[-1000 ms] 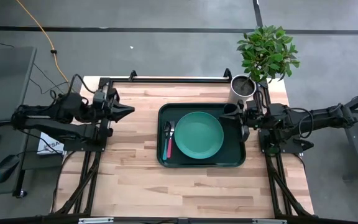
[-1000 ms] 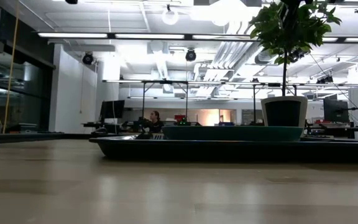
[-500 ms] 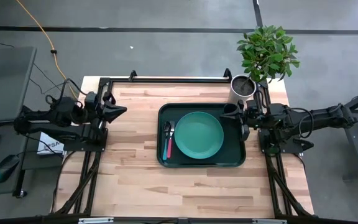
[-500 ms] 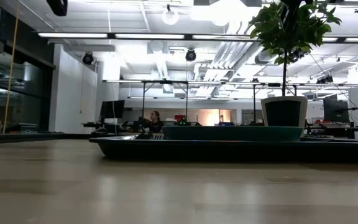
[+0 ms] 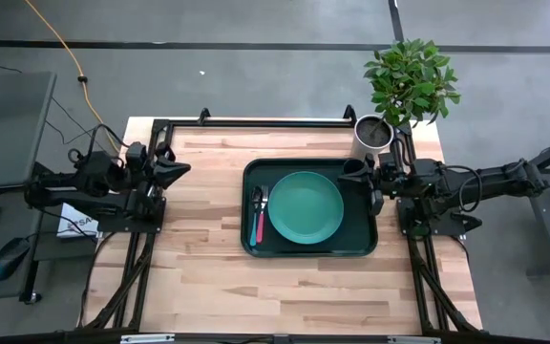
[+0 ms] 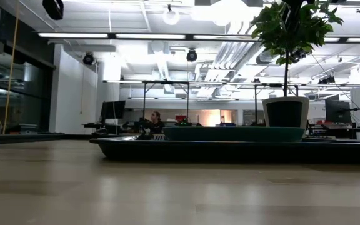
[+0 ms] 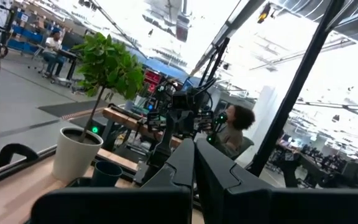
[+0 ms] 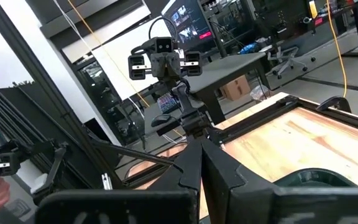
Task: Pick and place plate/cup/fork/spoon on tray
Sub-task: Return to Home Position
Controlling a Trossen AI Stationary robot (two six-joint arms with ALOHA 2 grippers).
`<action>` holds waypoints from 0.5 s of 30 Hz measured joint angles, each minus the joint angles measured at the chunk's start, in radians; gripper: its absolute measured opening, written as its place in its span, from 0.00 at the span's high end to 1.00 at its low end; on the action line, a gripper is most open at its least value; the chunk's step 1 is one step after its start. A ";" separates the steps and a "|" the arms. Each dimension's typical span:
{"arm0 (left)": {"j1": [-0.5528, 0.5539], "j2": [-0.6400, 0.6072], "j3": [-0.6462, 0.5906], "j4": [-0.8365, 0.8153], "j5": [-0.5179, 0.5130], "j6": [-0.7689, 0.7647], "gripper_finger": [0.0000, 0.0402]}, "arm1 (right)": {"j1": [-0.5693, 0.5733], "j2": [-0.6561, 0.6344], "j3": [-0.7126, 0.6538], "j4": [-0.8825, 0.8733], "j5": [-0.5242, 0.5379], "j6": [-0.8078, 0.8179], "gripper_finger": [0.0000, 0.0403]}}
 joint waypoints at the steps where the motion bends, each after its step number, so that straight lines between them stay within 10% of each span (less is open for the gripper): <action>1: 0.000 -0.002 0.000 -0.002 0.001 0.004 1.00 | -0.001 0.000 0.000 0.000 0.000 -0.005 1.00; 15: -0.004 -0.026 0.000 -0.015 0.050 0.056 1.00 | -0.001 0.000 0.000 0.004 0.025 0.001 1.00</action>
